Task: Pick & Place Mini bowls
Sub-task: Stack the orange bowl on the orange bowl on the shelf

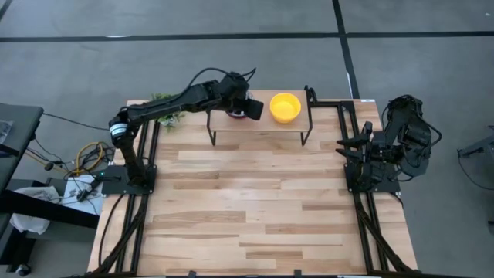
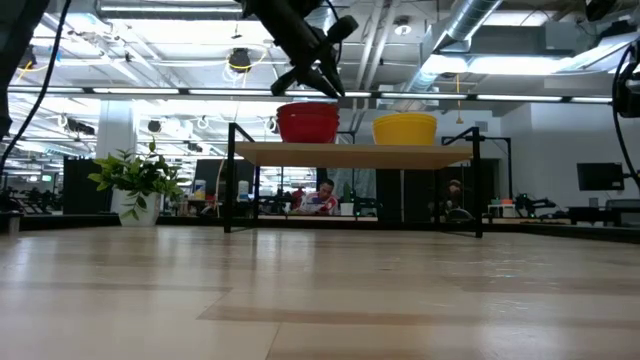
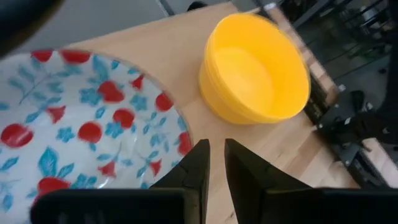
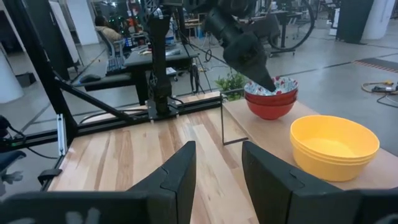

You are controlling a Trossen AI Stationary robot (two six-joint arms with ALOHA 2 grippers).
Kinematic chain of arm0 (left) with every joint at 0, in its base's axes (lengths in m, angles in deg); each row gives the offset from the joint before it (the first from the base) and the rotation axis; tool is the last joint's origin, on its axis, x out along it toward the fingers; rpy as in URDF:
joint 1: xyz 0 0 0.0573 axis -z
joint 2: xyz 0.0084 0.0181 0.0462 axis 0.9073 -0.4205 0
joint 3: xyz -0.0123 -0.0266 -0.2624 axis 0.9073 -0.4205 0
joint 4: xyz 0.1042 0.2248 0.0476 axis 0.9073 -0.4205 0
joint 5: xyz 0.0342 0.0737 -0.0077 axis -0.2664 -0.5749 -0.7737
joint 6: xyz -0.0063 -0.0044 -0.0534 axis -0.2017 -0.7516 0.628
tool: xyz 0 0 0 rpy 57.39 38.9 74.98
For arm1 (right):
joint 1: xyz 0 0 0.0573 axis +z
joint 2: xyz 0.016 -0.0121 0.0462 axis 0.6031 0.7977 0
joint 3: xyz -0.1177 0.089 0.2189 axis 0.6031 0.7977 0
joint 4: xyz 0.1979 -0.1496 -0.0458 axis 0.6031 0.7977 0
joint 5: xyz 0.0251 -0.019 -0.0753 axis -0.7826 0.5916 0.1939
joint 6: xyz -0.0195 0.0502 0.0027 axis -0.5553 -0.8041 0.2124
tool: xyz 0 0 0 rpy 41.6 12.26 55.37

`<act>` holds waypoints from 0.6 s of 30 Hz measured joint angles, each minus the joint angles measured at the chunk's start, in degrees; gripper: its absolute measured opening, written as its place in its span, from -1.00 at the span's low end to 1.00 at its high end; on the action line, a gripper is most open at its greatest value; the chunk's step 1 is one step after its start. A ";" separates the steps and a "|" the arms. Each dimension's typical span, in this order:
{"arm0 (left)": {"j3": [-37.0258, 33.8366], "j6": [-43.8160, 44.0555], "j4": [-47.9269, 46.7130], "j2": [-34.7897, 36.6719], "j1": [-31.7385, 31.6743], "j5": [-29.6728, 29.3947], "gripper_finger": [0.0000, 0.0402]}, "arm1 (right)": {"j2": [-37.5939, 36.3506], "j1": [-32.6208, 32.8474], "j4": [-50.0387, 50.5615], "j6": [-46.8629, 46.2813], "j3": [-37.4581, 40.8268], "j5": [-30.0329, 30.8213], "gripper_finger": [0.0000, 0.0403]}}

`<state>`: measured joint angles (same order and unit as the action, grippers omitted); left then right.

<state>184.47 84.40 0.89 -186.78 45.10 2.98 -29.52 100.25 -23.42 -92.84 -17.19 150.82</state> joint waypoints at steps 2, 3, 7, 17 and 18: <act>0.00 0.00 -0.86 0.00 0.00 -0.02 -0.76 | 0.00 -0.02 -0.02 -0.01 0.00 0.04 -0.41; 0.00 0.00 -0.83 0.00 0.00 -0.02 -0.76 | 0.00 -0.02 -0.04 0.00 0.00 0.02 -0.41; -0.04 0.01 -1.75 0.00 0.00 -0.20 -0.76 | 0.00 -0.01 -0.14 -0.02 0.00 0.02 -0.41; -1.57 0.05 -2.32 -0.09 -0.35 -0.24 -0.76 | 0.00 -0.02 -0.92 -0.02 0.00 0.02 -0.41; -1.57 0.07 -2.12 -0.09 -0.33 -0.24 -0.76 | 0.00 -0.01 -0.92 -0.02 0.00 0.02 -0.41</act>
<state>182.89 84.47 -1.22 -186.87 44.78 2.74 -29.52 100.23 -24.34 -92.86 -17.19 150.84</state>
